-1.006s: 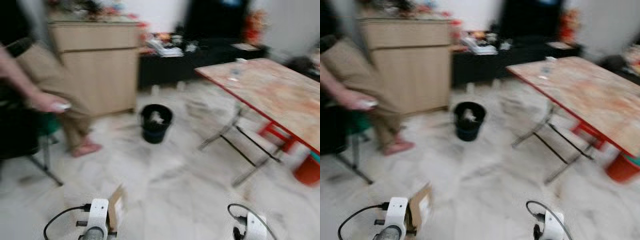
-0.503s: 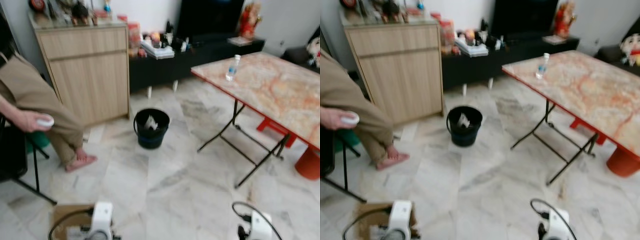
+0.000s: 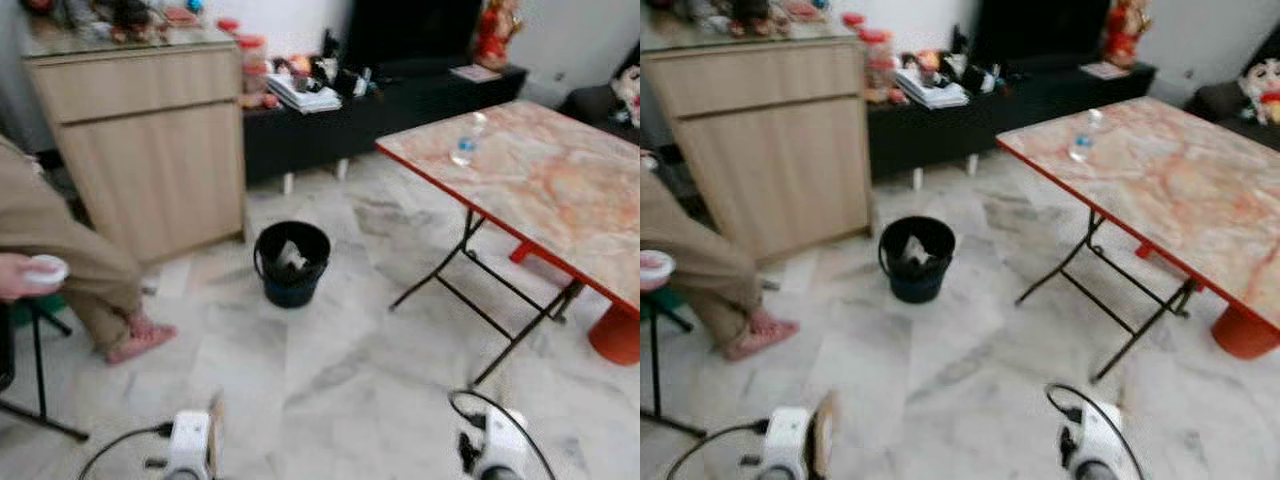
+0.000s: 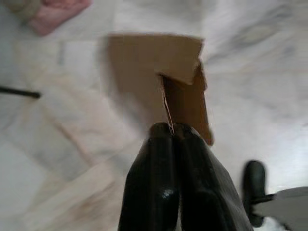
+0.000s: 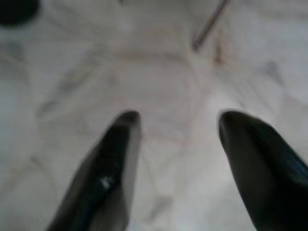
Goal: Picking trash to rubbish bin
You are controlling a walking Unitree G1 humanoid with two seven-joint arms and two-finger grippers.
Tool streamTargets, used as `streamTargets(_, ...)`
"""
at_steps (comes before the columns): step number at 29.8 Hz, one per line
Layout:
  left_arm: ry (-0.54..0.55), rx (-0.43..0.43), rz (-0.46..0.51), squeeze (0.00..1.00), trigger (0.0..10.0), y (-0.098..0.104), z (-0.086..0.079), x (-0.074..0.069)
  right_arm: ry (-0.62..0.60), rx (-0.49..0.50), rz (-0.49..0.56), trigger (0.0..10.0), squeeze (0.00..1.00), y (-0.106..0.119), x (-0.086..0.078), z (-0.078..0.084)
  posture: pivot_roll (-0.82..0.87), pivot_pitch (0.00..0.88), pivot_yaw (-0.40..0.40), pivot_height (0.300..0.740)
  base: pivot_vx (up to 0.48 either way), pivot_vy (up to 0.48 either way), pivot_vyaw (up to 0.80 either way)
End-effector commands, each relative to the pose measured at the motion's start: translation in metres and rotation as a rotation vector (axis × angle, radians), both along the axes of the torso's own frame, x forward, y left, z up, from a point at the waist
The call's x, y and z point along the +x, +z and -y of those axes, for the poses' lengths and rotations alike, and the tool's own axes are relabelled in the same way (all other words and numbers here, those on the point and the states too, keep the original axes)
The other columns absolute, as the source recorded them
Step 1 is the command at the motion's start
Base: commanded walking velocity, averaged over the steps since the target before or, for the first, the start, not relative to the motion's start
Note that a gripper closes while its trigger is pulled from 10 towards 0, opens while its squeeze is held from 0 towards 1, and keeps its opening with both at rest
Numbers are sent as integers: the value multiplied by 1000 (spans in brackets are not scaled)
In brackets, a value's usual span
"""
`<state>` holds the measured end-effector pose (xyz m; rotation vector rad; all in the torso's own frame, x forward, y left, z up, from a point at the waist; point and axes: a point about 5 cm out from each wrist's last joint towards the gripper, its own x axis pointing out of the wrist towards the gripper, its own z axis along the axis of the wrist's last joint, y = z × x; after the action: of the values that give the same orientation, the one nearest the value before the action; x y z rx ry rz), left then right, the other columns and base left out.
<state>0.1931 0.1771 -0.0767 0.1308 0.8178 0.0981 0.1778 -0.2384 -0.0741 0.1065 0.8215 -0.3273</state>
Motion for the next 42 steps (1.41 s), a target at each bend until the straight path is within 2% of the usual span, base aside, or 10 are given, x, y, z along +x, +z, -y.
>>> streamTargets(1,6,23,-5,0,10000,0,-9,-1,11,9,37,10000,0,4,9,-4,93,0,-138,740,368,0,0)
streamTargets(10,-16,32,-1,0,10000,2,-10,2,1,20,58,10000,0,4,10,-6,90,0,-124,740,364,0,0)
streamTargets(11,-47,44,1,0,10000,3,-11,4,-7,30,68,10000,0,4,11,-9,90,0,-88,740,360,0,0)
streamTargets(25,-122,78,25,0,10000,13,-15,21,-76,74,111,10000,0,4,12,-17,96,0,-33,740,351,0,0)
streamTargets(42,-126,87,30,0,10000,15,-17,25,-94,116,121,10000,0,4,15,-24,124,0,-41,740,337,0,0)
